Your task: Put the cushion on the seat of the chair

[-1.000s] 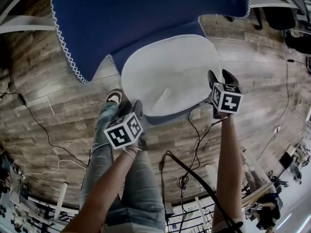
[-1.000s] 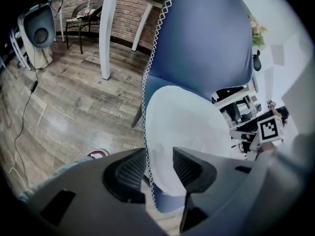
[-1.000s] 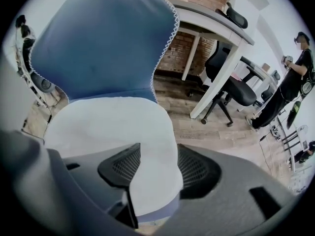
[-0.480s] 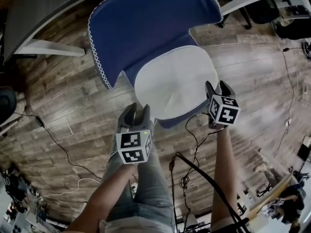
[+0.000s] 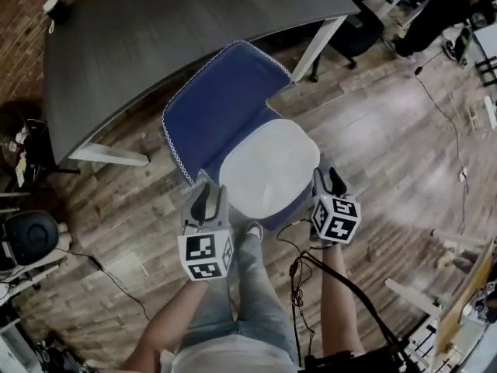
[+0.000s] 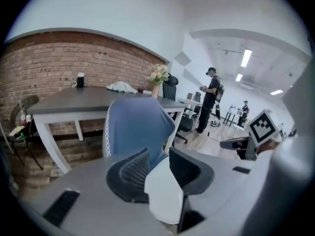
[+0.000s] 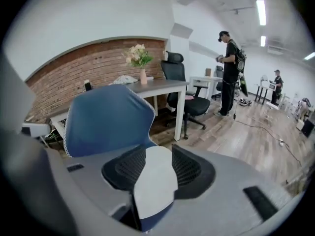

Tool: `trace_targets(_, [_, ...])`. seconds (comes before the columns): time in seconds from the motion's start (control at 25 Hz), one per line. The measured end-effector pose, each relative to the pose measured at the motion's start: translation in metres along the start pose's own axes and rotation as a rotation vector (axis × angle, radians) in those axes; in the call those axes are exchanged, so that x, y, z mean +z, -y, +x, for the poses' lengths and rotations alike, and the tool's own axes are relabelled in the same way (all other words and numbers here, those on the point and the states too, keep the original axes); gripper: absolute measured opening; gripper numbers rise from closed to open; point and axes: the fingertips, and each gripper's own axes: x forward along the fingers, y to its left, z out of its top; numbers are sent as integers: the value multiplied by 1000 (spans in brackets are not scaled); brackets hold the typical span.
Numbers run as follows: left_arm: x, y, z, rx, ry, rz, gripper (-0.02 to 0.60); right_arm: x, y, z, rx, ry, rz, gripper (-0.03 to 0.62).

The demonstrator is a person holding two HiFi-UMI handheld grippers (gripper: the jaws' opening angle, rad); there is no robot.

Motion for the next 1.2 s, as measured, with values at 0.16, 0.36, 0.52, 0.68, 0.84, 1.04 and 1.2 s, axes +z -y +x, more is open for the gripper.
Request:
trace_targets(0.16, [76,19,-39,-58,122,139,89,39,4,-71,-81,100,-9,140])
trace_targets(0.36, [148,35,-76,-76,218,203,49,84,18,-149,-177,244,9,69])
trace_targets(0.52, [182,38,-83,-96,243,139,41,104,32,-192,-238,321,70,29])
trace_targets(0.68, [216,53,-101,-144,310,95,35,109,45,-234,-275,369,133,11])
trace_targets(0.84, [243,69,-113,-165,362,108,28,113,61,-275,-311,434,186,5])
trace_targets(1.04, [265,80,-115,-185,404,113,20,123,73,-302,-325,484,205,3])
trace_targets(1.2, [268,87,-108,-208,394,137,12,126,78,-305,-343,488,203,3])
